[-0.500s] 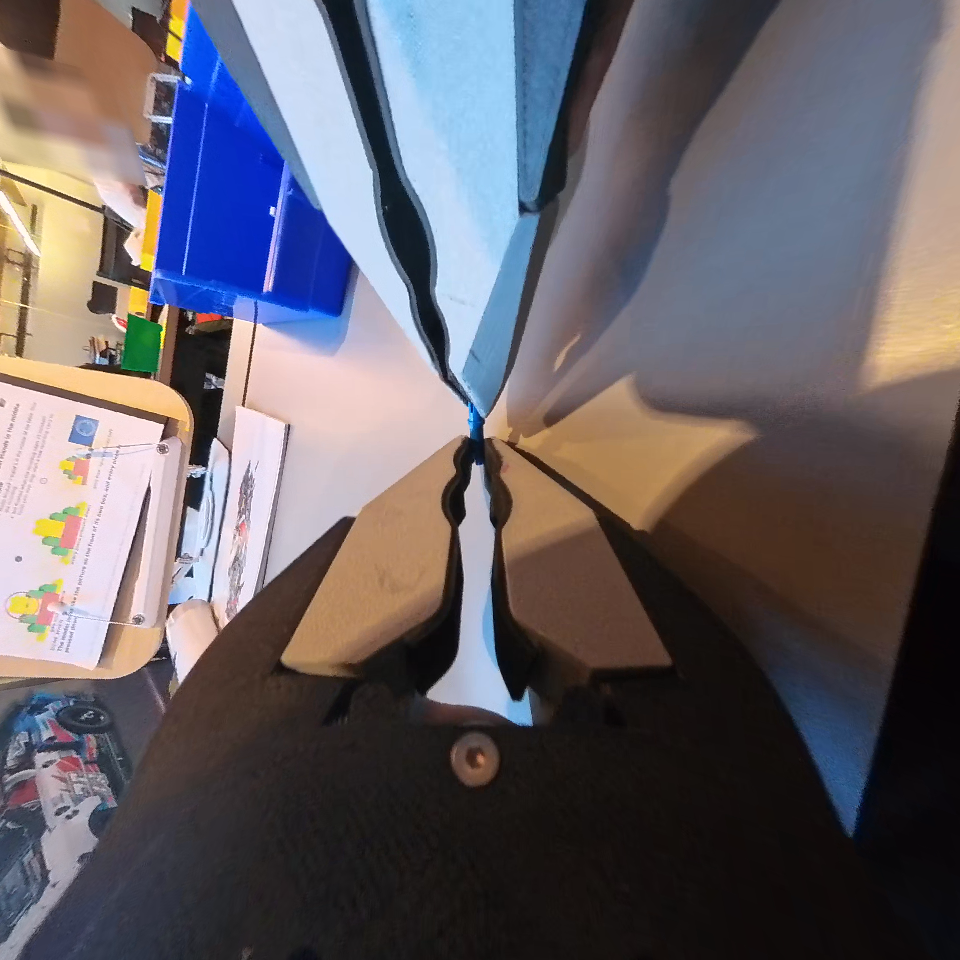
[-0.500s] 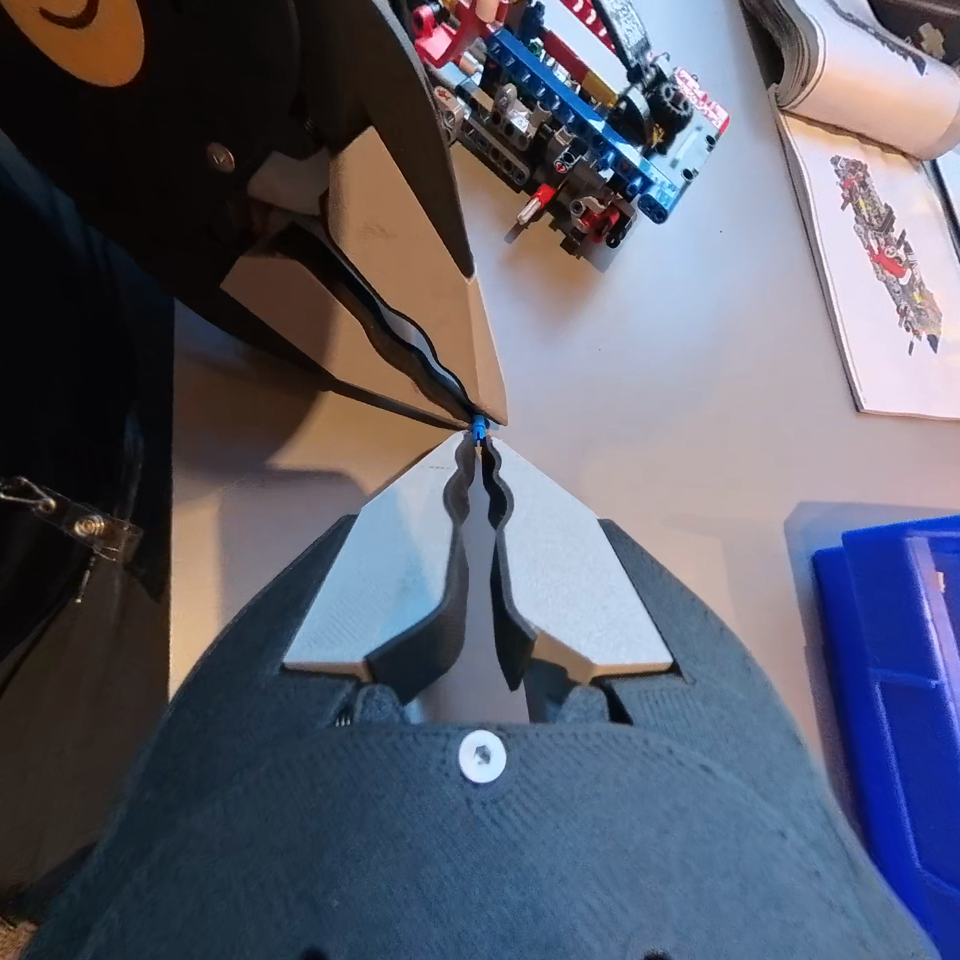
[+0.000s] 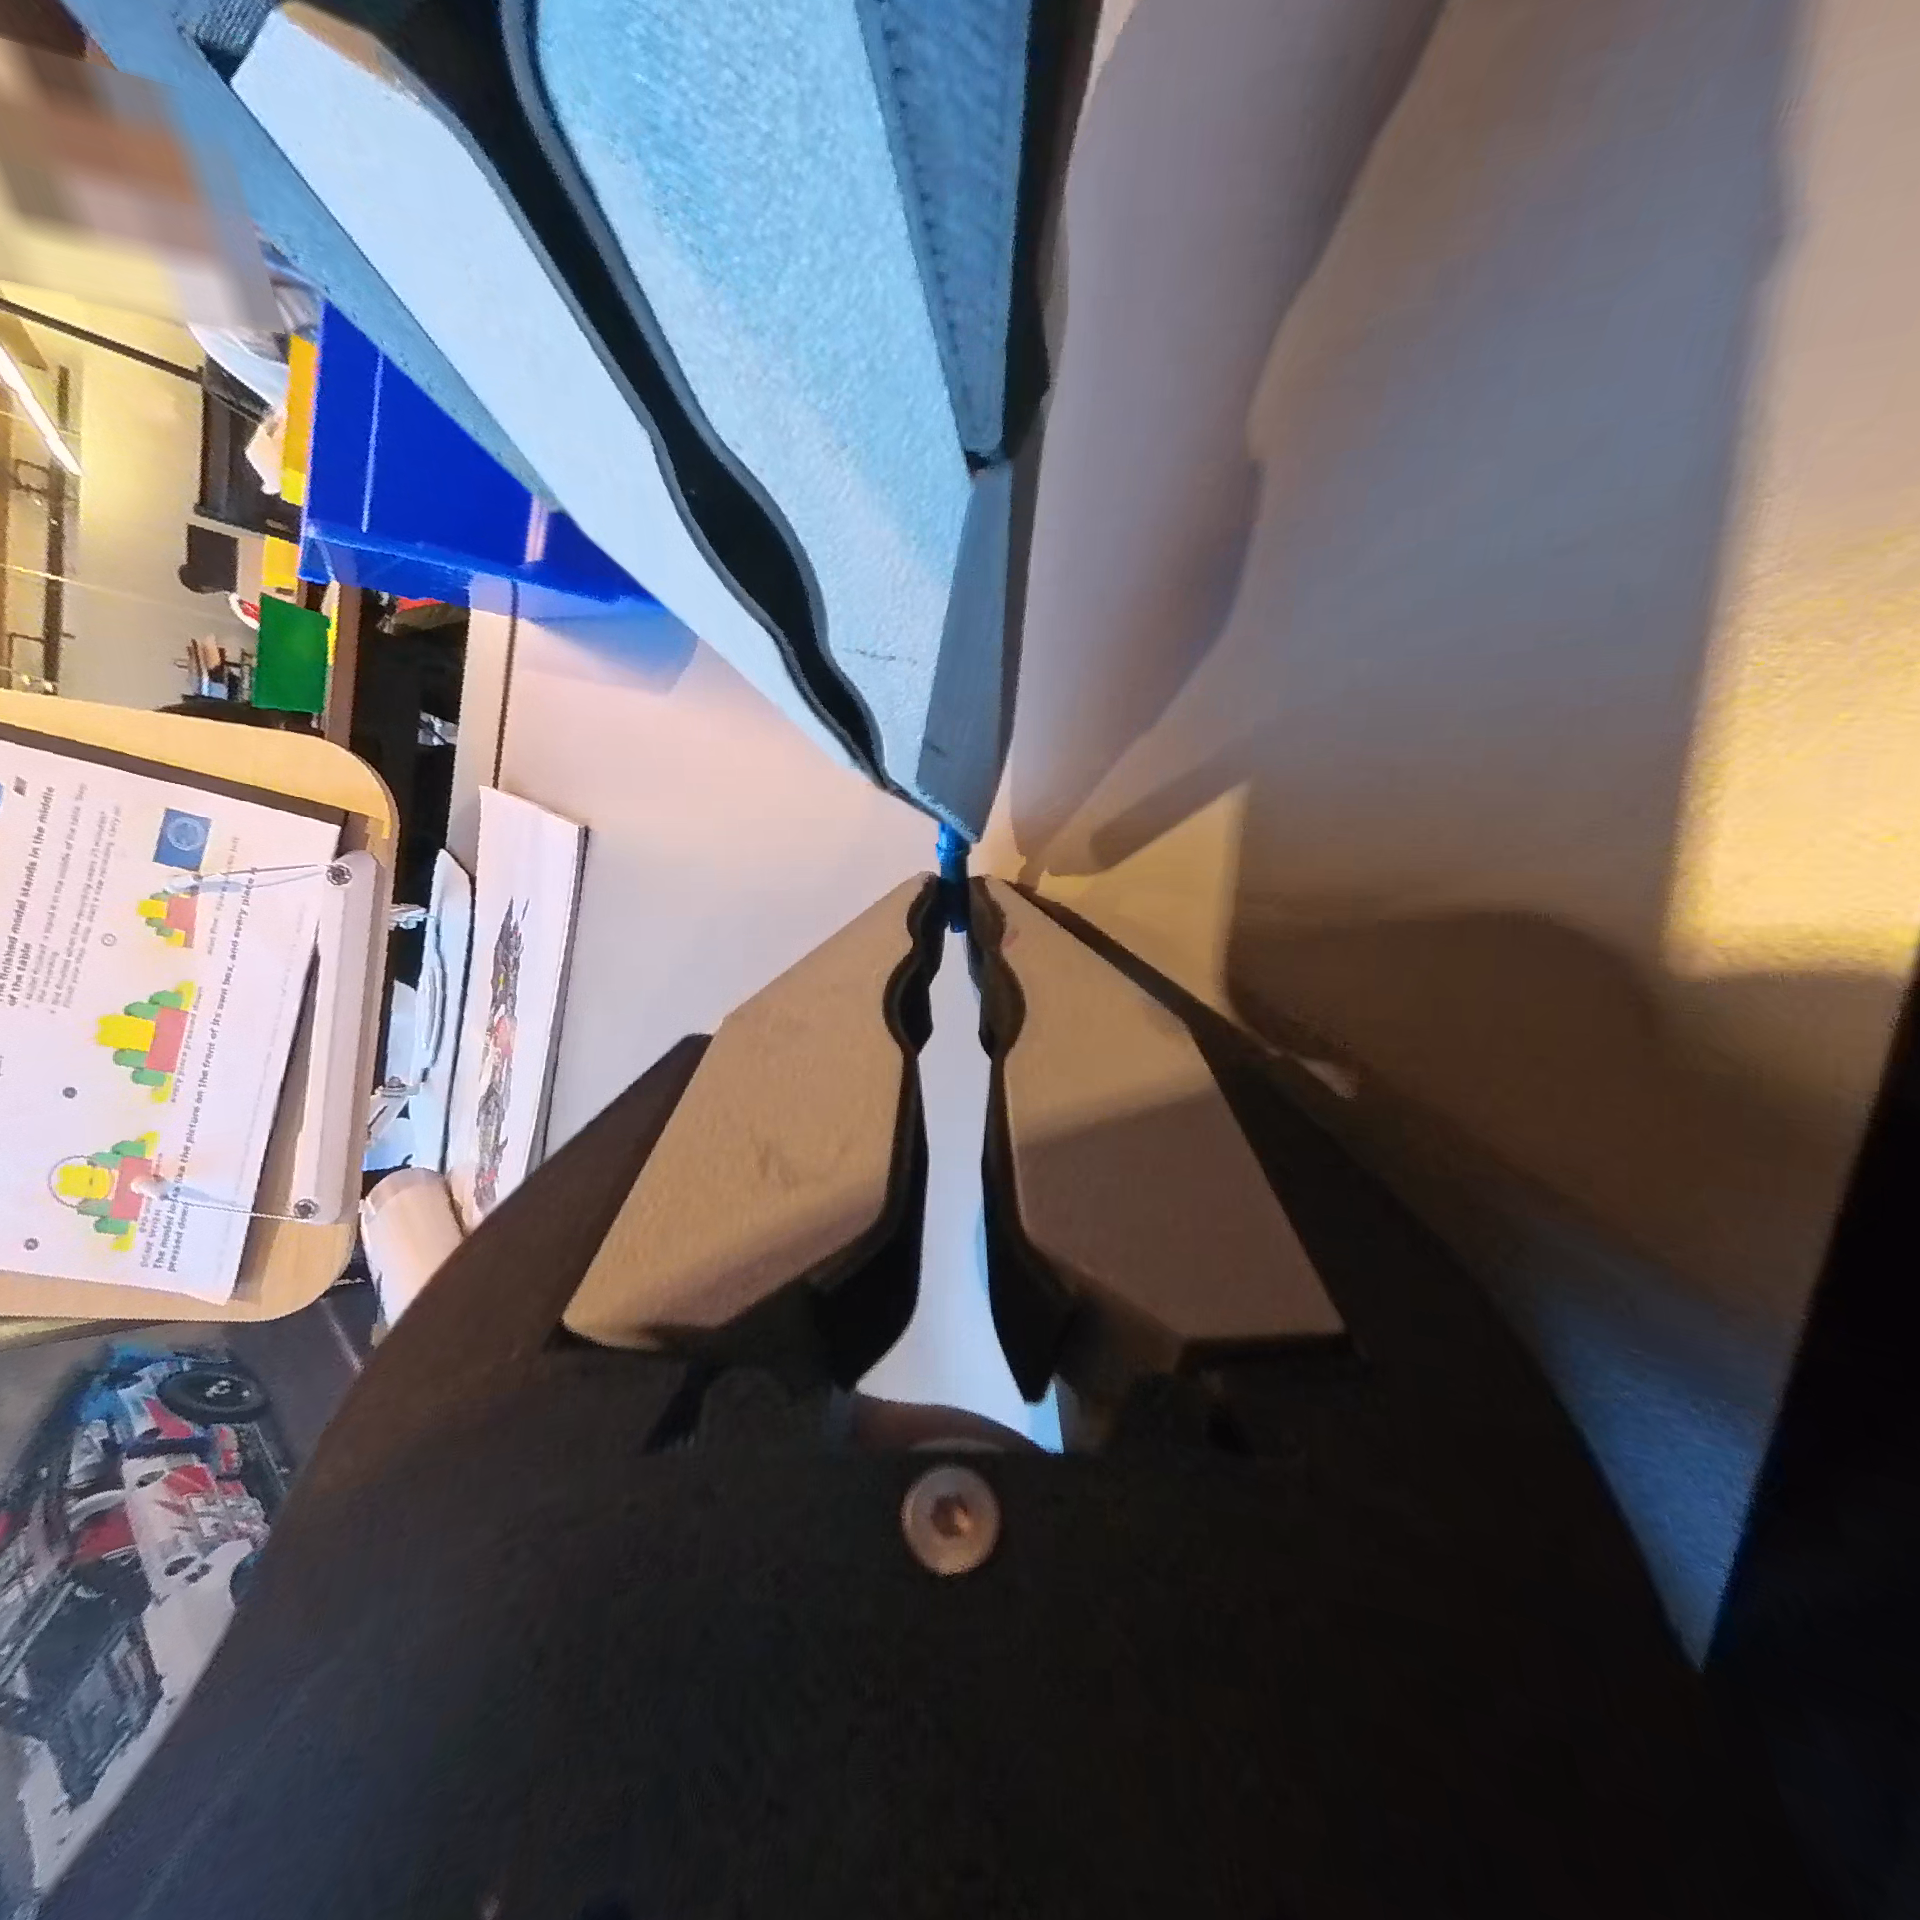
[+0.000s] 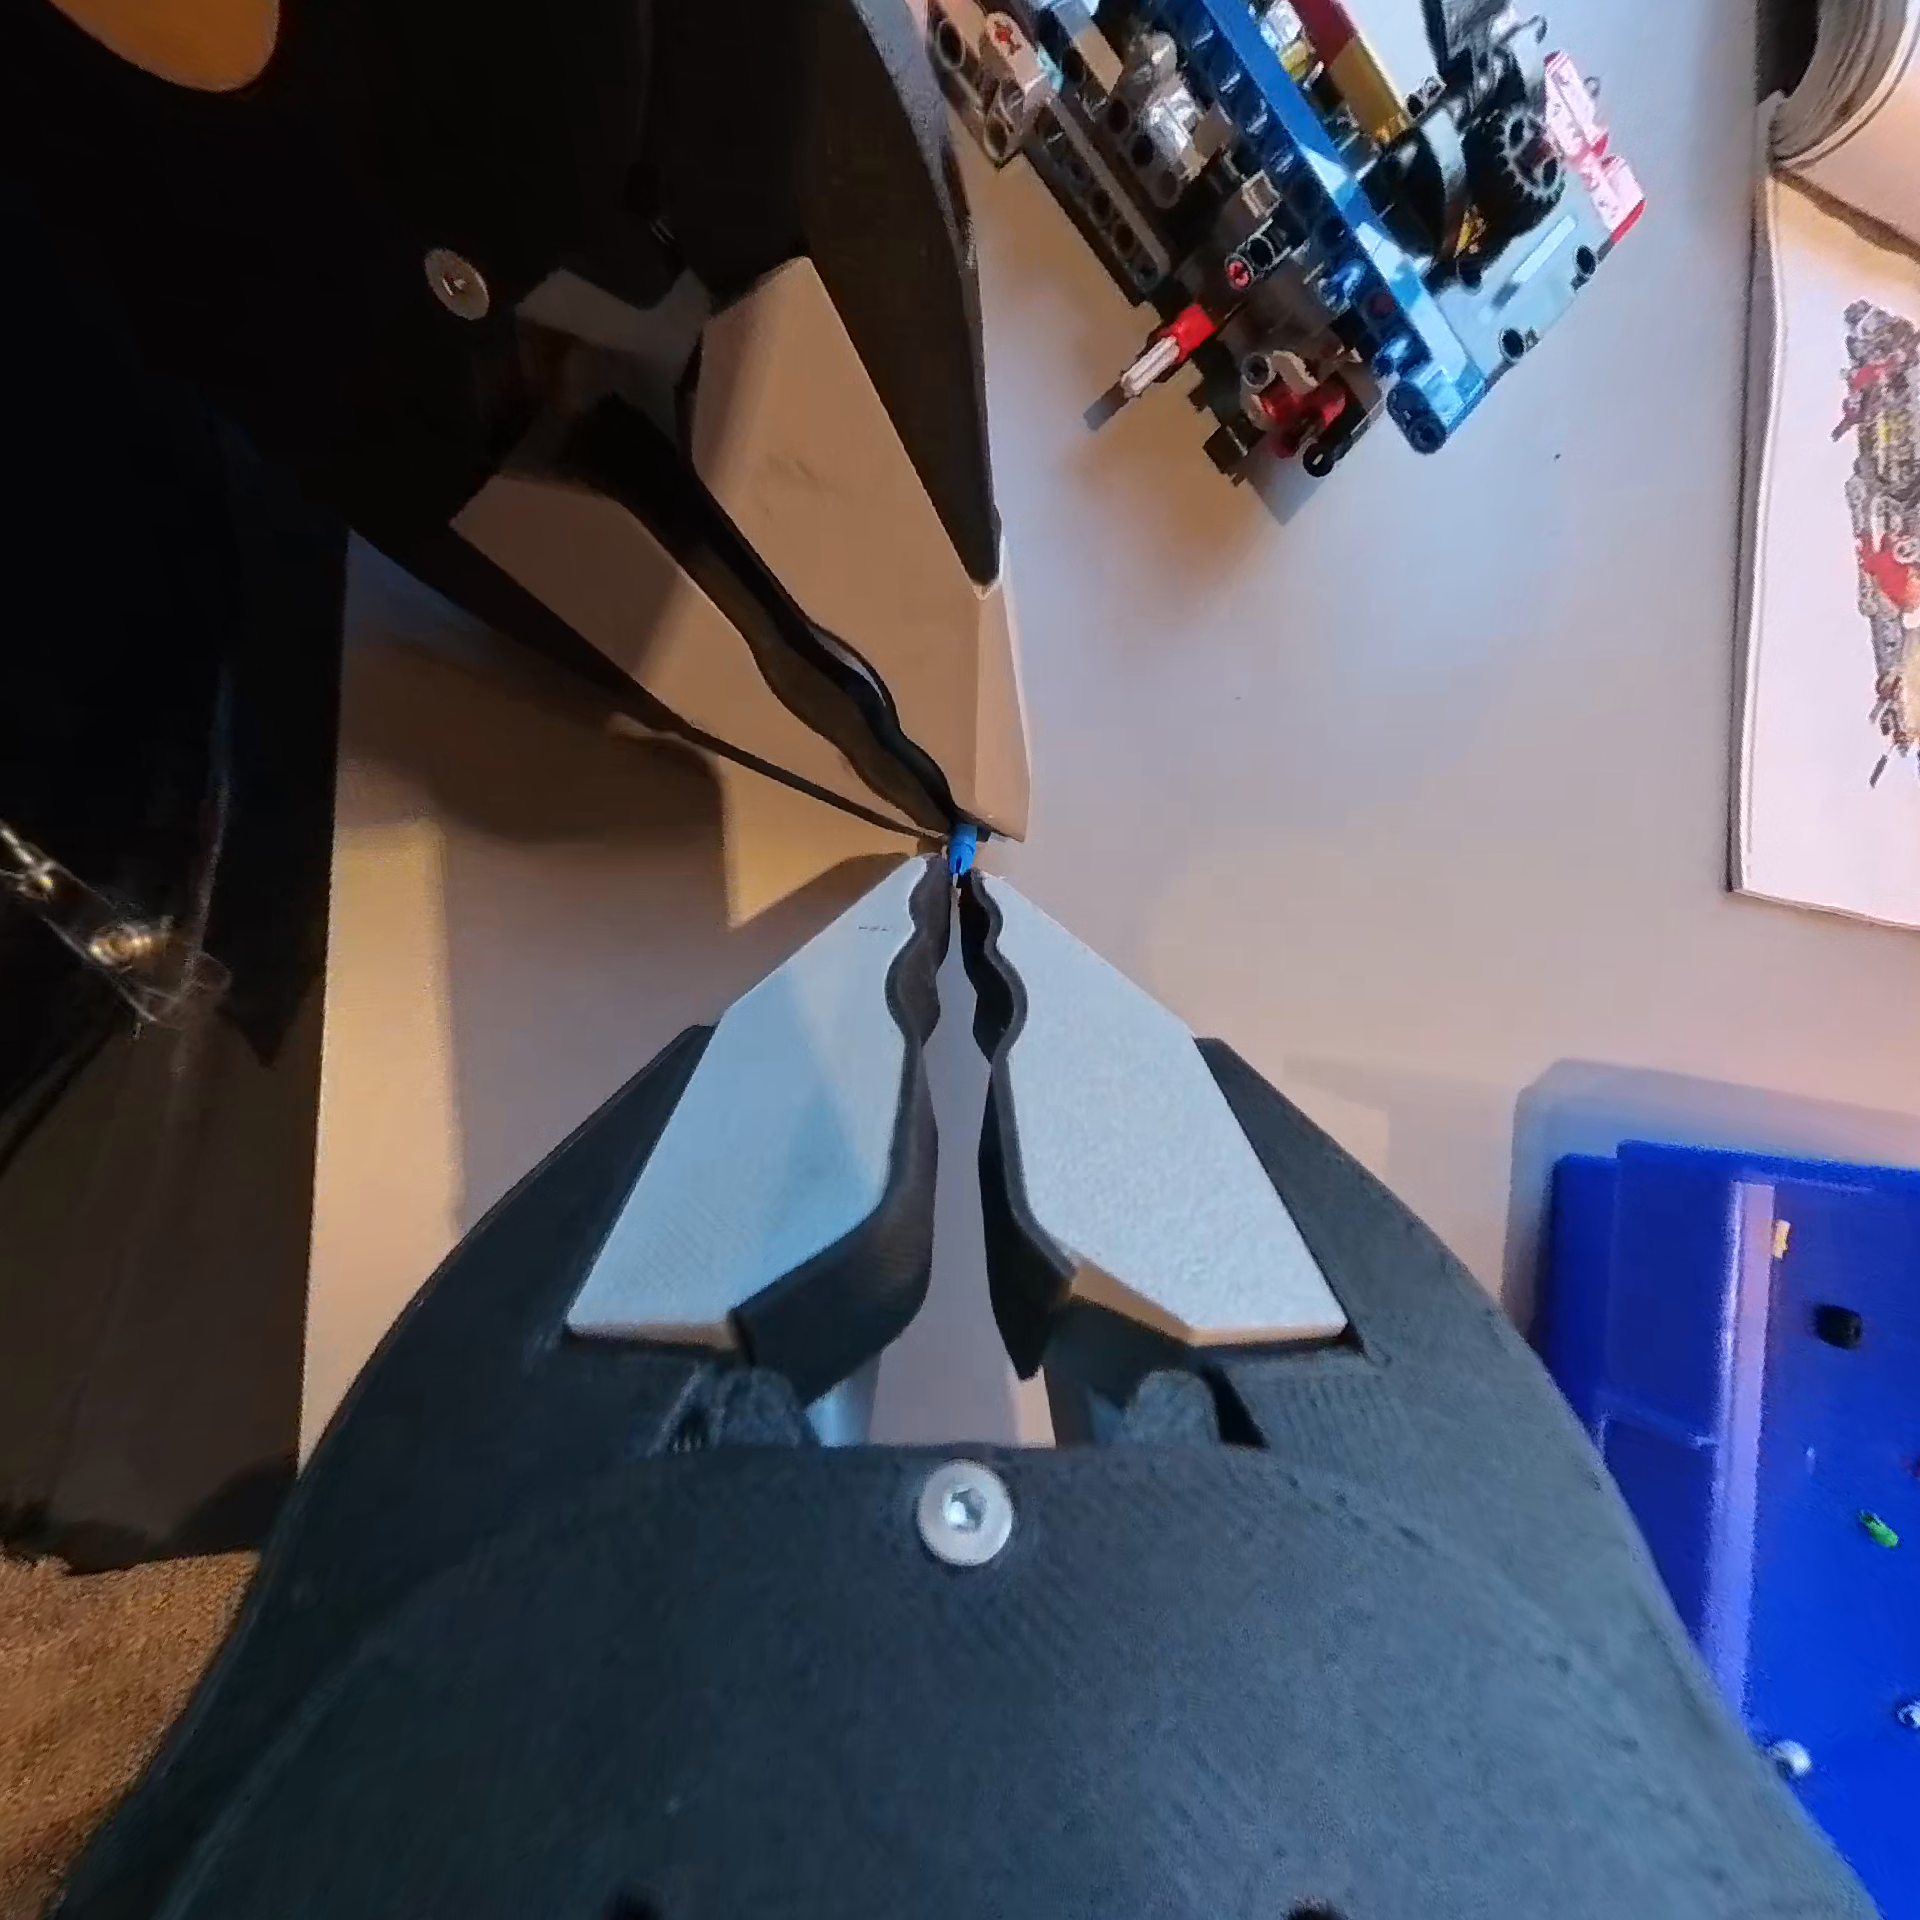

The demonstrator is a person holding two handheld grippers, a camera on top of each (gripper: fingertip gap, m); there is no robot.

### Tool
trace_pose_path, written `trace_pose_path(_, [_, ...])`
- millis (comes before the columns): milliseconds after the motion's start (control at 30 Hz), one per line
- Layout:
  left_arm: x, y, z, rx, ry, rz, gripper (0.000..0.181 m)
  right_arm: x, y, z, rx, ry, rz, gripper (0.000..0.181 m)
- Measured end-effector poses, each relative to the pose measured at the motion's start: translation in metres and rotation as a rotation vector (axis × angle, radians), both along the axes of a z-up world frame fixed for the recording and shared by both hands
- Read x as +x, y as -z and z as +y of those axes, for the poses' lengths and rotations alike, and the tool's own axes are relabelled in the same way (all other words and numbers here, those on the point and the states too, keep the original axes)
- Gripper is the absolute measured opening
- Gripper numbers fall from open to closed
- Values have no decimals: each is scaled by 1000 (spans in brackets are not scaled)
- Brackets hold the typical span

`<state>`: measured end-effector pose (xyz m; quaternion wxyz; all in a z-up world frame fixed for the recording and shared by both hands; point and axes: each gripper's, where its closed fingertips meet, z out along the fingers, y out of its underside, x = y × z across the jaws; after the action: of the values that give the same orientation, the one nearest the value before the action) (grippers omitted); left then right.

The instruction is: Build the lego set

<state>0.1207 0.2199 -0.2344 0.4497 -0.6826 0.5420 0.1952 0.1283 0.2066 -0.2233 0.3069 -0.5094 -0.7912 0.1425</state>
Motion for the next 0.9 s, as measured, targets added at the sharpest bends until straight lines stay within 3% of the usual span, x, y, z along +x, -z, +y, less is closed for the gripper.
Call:
trace_pose_path(533, [-5,0,1,1,-28,25,1,-1,2,-3,13,-77,-86,0])
trace_pose_path(633, [-6,0,2,-25,-47,-27,2,-6,-2,-5,9,-82,-28,0])
trace_pose_path(700, [-4,0,3,-24,-24,-35,2,-3,0,-3,-106,-16,-20,0])
trace_pose_path(800, [-1,0,3,-50,-26,-88,2,10,8,8,-67,59,-54,0])
trace_pose_path(900, [-8,0,8,-90,-51,-58,2,17,-2,22,-156,222,76,2])
